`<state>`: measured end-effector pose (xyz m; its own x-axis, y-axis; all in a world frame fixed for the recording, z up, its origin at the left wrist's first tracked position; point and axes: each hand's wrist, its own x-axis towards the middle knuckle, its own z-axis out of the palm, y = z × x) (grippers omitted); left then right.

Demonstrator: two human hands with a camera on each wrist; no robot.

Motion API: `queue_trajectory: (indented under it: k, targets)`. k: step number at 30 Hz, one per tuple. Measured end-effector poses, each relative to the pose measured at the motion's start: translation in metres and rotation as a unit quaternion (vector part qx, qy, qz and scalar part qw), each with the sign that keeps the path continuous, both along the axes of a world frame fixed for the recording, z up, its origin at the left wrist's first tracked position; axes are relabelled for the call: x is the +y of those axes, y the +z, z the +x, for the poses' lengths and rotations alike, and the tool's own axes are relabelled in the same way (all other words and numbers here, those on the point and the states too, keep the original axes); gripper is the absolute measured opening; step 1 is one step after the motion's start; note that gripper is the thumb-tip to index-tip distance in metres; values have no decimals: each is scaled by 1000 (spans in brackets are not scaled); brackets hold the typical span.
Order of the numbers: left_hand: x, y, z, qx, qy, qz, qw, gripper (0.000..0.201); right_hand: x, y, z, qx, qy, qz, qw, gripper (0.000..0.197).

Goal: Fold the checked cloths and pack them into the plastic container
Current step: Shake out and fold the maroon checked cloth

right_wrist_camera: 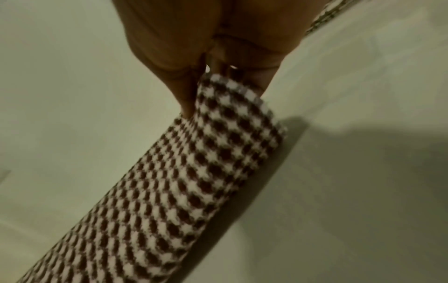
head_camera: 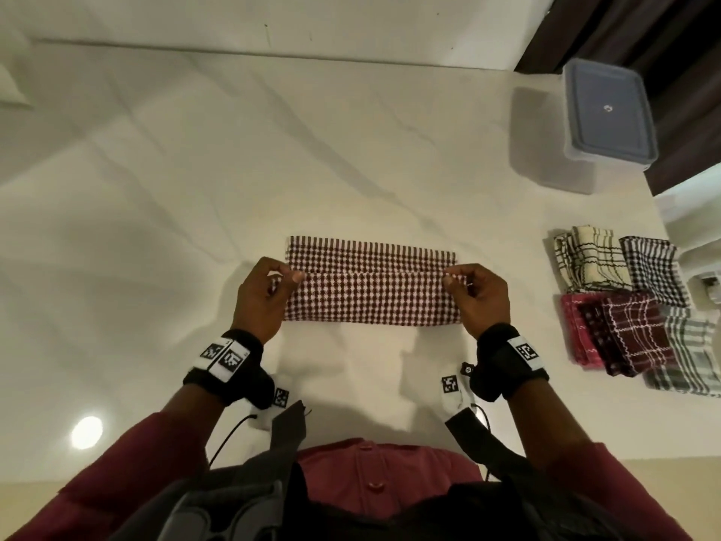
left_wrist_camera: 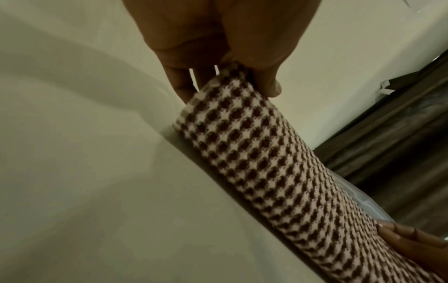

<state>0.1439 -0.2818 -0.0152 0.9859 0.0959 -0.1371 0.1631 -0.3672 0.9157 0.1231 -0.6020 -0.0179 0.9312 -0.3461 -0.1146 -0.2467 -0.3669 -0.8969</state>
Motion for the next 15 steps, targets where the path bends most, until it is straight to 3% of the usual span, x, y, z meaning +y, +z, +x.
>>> queue_trajectory:
  k: [5, 15]
  targets:
    - [-12, 5, 53, -30, -11, 21, 999, 9, -2, 3, 38, -15, -28, -84, 996, 7]
    - [-29, -28, 96, 26, -37, 95, 994, 15, -5, -19, 72, 84, -14, -155, 984, 12]
